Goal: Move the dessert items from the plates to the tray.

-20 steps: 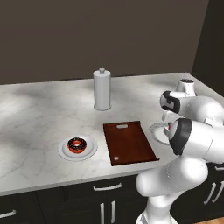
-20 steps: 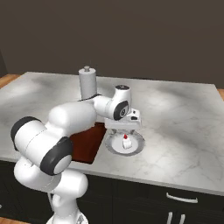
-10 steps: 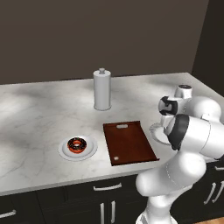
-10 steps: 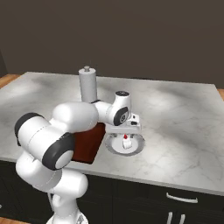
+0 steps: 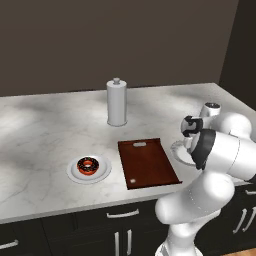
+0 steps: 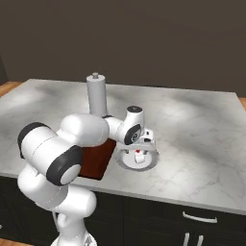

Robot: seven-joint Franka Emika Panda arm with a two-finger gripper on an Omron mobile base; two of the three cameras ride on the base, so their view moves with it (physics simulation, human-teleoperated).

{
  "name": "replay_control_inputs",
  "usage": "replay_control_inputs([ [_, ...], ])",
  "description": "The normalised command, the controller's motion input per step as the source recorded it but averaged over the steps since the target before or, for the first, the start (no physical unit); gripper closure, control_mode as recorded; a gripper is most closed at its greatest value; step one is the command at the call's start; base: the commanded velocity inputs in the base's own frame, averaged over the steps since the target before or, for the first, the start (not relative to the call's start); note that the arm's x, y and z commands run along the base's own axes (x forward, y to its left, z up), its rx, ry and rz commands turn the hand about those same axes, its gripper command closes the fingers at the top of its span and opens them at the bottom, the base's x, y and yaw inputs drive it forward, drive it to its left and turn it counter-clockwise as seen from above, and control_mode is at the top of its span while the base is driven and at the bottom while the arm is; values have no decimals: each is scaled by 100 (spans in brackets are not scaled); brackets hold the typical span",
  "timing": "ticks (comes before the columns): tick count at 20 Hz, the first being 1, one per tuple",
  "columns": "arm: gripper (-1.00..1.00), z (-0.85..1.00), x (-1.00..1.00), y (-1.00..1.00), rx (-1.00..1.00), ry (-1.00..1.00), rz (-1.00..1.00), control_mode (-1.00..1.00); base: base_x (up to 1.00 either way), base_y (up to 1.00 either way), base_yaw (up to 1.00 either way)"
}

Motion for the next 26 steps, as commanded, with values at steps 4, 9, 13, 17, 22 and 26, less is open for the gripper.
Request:
replay_control_inputs([
  [4, -100, -20, 1, 0, 0, -6, 0, -100, 0, 0, 0],
  [9, -100, -4, 1, 0, 0, -1, 0, -100, 0, 0, 0],
  [13, -100, 0, 11, -9, 0, 0, 0, -100, 0, 0, 0],
  [17, -100, 0, 16, -8, 0, 0, 0, -100, 0, 0, 0],
  [22, -100, -4, 16, -1, 0, 0, 0, -100, 0, 0, 0],
  [26, -100, -11, 6, 0, 0, 0, 0, -100, 0, 0, 0],
])
